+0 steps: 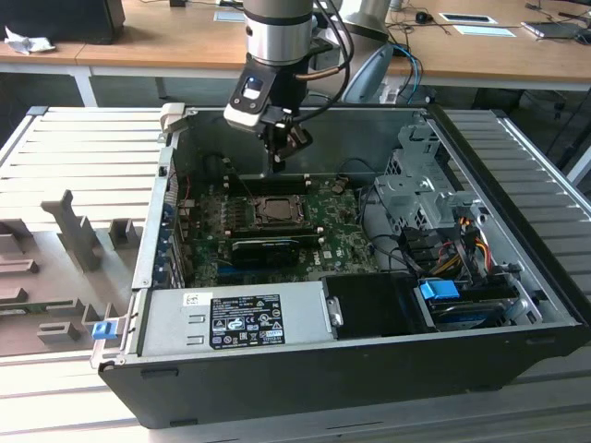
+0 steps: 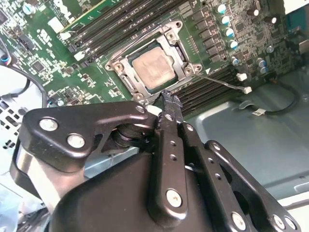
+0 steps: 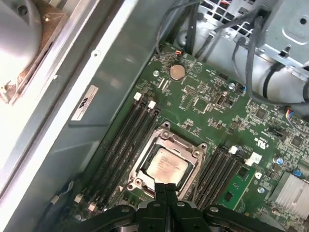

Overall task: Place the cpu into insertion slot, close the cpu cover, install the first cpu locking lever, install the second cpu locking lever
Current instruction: 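Install the first cpu locking lever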

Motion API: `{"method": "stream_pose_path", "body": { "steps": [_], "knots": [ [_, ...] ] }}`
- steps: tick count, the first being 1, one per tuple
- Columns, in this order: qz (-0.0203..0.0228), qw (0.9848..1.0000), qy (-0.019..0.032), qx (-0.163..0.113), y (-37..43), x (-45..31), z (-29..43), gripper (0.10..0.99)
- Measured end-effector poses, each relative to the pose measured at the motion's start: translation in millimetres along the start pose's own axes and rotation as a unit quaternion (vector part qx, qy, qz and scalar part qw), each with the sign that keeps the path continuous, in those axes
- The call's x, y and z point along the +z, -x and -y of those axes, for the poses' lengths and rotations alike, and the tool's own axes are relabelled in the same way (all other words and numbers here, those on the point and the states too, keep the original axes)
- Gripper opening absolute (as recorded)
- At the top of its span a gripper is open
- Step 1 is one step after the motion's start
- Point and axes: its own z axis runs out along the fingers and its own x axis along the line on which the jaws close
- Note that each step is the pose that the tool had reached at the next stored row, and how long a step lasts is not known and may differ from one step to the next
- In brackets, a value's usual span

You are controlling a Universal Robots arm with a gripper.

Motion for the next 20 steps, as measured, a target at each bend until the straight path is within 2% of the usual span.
{"method": "stream_pose_path", "body": {
  "steps": [5,7,9,10,12,13,14,15,20],
  "knots": [
    [-0.0008,0.9999,-0.0003,-0.017,0.0,0.0,0.7,0.106],
    [-0.0017,0.9993,-0.0008,-0.037,-0.3,0.1,1.4,0.106],
    [-0.0026,0.9984,-0.0011,-0.056,-0.4,0.4,1.5,0.106],
    [-0.0034,0.9973,-0.0014,-0.074,-0.3,0.7,1.5,0.106],
    [-0.0043,0.9956,-0.0018,-0.093,-0.3,0.8,1.5,0.106],
    [-0.0051,0.994,-0.0021,-0.109,-0.3,1.0,1.5,0.106],
    [-0.0059,0.9918,-0.0025,-0.128,-0.3,1.2,1.5,0.106],
    [-0.0069,0.9888,-0.0028,-0.149,-0.3,1.3,1.5,0.106],
    [-0.0091,0.9807,-0.0037,-0.195,-0.3,1.4,1.5,0.106]
  ]
}}
